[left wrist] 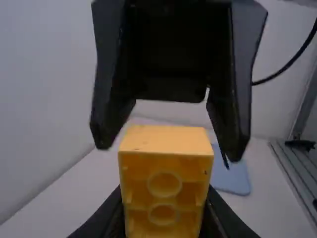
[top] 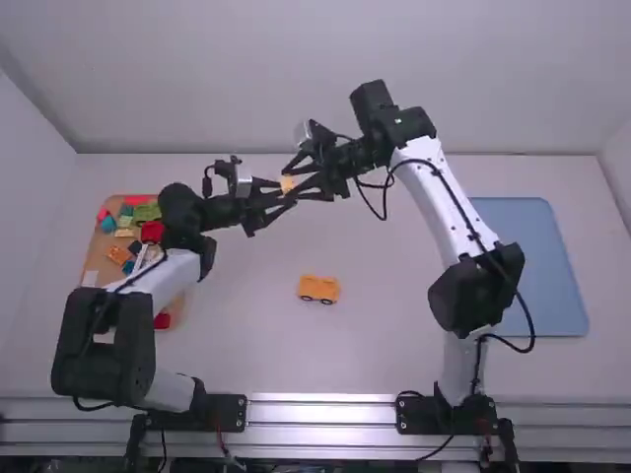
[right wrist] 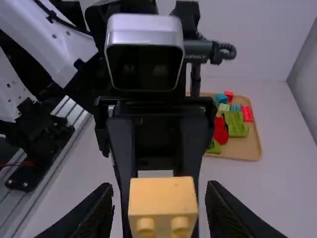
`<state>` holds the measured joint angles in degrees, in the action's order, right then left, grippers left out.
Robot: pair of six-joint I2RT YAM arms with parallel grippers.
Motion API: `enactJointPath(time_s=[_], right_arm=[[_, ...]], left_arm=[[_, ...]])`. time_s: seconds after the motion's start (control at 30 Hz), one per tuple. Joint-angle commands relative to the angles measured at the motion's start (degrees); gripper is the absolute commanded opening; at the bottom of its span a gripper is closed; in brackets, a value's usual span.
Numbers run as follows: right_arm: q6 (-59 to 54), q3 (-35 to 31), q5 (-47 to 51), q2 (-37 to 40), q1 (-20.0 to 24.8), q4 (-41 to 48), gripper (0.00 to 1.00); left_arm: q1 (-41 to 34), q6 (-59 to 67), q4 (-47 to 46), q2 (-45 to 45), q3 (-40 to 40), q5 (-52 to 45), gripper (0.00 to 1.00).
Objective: Assemble lego blocks to make yellow taxi
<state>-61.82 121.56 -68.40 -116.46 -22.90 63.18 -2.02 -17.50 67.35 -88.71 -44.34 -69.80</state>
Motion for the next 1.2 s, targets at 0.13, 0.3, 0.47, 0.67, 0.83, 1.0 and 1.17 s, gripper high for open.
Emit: enactJointPath(time_s=[0.13,0.3,0.47,0.67,0.83,1.0,1.17], right_arm=[[0.0,1.5,-1.4,-0.3,-0.3,0.0,0.49],[-0.2,1.5,-2.2,-0.3,-0.3,-0.2,0.33],[-0.2,1.5,-2.1,-0.3,-0.3,-0.4,0.19],[2.7,1.6,-1.7,-0.2,0.3,-2.5,0.13],[24.2,1.5,13.5,2.0,2.2,-12.5,0.13],[41.9,1.5,43.8,5.0,1.9,-17.8,0.12],[49.1,1.5,64.7,7.4,0.7,-9.0,0.15]], left_arm=[[-0.3,-1.1,0.6,0.4,-2.1,0.2,0.02],[0.1,-1.1,0.4,0.4,-2.1,0.2,0.02],[-0.3,-1.1,0.4,0.4,-2.1,0.3,0.14],[-0.2,-1.1,-0.4,0.4,-2.1,0.3,0.99],[0.4,3.7,-8.0,0.4,-2.0,0.4,0.99],[0.3,10.6,-23.9,0.4,-2.0,9.4,0.99],[-0.3,14.4,-36.8,0.4,-2.0,25.4,0.99]])
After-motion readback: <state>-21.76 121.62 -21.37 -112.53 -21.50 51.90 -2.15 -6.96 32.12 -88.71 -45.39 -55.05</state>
